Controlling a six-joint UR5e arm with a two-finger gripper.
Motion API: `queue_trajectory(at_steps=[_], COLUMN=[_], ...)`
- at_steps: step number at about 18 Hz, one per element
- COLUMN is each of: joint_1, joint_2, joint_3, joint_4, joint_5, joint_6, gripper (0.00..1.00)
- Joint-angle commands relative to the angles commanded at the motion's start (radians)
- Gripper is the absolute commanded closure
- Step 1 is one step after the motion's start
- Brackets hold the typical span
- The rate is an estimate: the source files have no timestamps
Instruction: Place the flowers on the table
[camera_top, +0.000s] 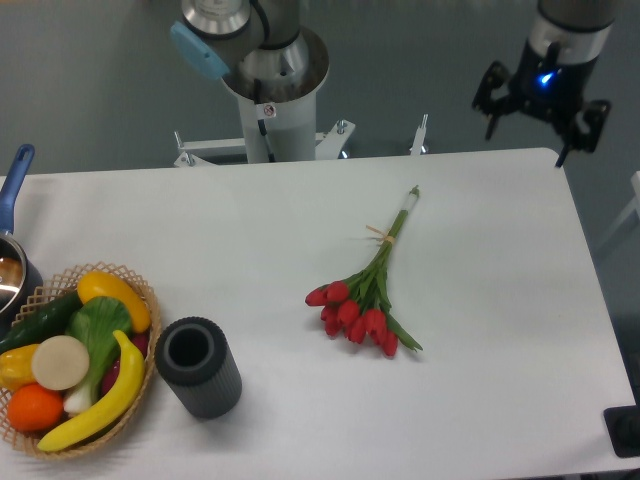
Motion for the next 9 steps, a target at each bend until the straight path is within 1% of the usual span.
queue_trajectory(at_steps=[3,7,9], joint_1=[0.015,0.049,0.057], joint_2=[0.011,0.008,0.009], joint_3=[-0.018,-0.040,-0.038], joint_4=[0.000,0.008,0.008], joint_5=[-0.002,-0.002,-0.012], joint_6=[0.042,0.075,0.078], gripper=[0.00,0.00,0.00])
